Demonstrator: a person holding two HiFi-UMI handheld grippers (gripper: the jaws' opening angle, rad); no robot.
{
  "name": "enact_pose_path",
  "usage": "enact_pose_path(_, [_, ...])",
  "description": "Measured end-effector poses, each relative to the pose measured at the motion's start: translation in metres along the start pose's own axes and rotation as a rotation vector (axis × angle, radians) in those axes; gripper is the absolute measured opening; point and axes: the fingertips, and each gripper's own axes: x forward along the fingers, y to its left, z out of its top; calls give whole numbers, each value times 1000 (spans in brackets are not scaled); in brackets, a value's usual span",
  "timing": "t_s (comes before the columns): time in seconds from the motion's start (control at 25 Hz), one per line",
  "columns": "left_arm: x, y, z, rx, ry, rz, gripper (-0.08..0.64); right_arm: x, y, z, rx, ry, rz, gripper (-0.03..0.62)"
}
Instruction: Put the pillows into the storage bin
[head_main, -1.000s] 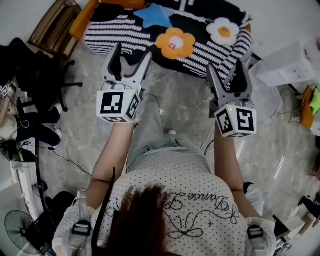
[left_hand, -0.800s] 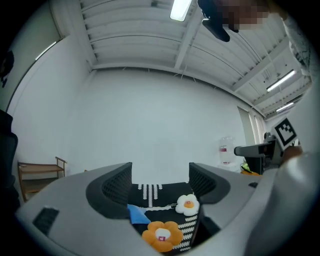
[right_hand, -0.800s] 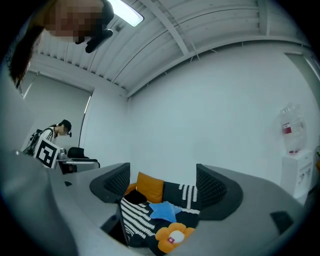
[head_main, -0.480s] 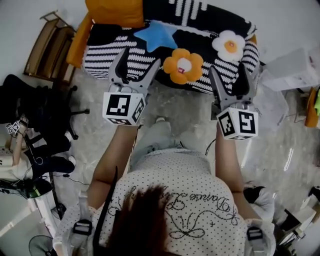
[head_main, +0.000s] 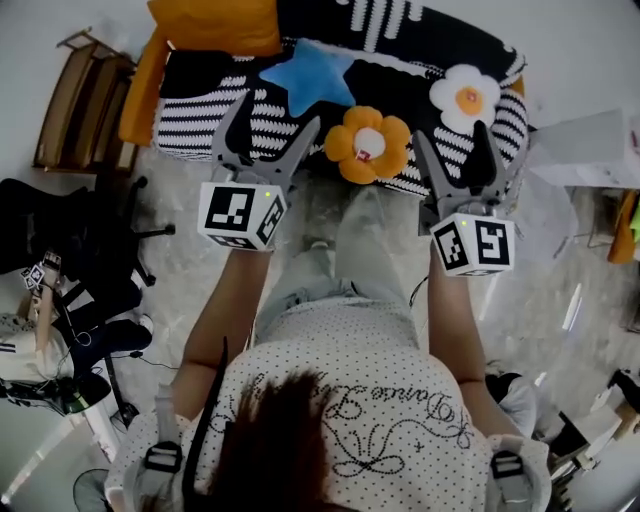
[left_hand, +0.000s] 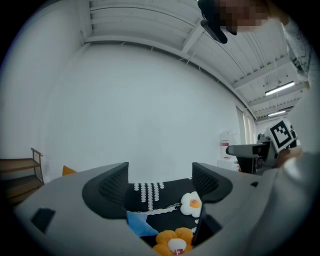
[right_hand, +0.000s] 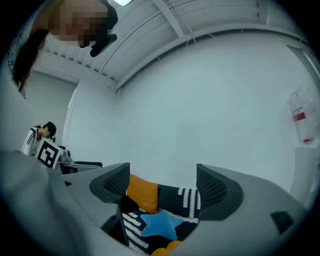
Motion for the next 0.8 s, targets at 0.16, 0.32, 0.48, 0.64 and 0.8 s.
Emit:
enact_pose_path(0.16, [57,15,-7,-39,11,15,382,64,-32,-2,15,-12,68,399])
enact_pose_path(0.32, [123,21,-2,-52,28,20,382,136,-66,15,-5,-16,140,411])
enact_pose_path(0.48, [173,38,-2,-46,32,88,382,189,-97,23,-9,-21,197,411])
enact_pose_path(0.64, [204,52,-8,-48,37,128,382,221,-123,17,11,-12,203,411])
enact_pose_path(0.8, [223,66,-34,-66,96,148,382,242,-138,-8,40,36,194,411])
